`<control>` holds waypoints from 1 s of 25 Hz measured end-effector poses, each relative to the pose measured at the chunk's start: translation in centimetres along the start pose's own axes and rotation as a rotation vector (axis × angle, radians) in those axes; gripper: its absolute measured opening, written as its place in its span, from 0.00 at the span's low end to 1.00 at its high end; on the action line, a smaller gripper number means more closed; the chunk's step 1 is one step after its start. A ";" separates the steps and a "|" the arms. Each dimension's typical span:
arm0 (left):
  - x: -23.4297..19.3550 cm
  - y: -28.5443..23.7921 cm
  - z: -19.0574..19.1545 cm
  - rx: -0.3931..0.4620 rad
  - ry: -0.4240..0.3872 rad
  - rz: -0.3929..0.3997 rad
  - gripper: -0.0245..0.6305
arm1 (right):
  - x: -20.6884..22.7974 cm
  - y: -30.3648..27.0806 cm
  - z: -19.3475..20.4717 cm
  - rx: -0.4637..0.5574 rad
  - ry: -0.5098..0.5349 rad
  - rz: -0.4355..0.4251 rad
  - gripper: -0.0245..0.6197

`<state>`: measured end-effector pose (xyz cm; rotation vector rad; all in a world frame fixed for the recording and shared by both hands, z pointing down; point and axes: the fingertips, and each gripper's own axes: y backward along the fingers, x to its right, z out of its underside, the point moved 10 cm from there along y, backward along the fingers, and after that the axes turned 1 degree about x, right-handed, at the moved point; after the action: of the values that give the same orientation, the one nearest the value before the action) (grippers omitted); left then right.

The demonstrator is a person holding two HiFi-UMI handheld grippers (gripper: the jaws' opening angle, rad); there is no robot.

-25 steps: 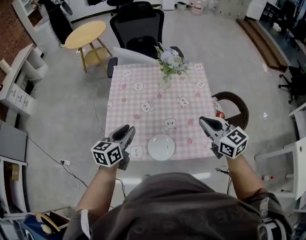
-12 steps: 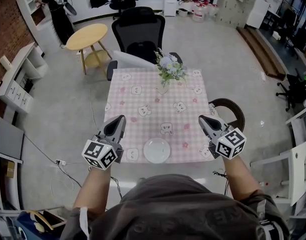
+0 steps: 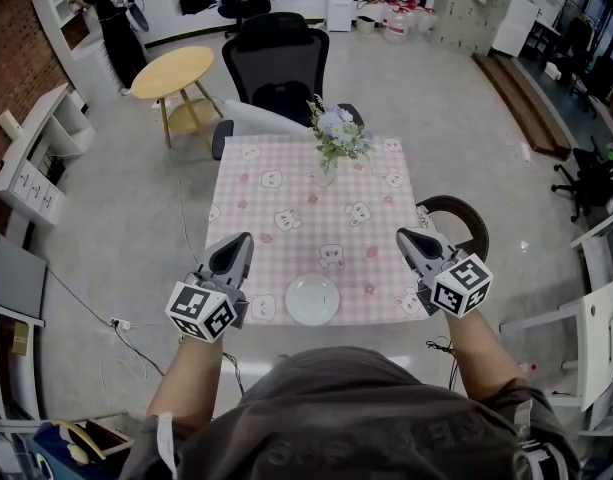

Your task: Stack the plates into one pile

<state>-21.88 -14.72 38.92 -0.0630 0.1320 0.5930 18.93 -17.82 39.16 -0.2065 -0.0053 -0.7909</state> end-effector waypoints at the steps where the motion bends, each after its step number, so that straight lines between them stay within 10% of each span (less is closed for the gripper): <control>1: 0.1 0.0 0.0 0.000 -0.003 0.002 0.05 | -0.1 0.0 0.0 -0.001 0.001 0.000 0.03; 25: 0.3 -0.1 -0.3 -0.017 -0.054 0.018 0.05 | -0.3 -1.0 -0.4 -0.024 0.022 -0.009 0.03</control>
<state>-21.64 -14.72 38.55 -0.0621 0.0752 0.6135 18.02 -18.35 38.92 -0.2201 0.0240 -0.8024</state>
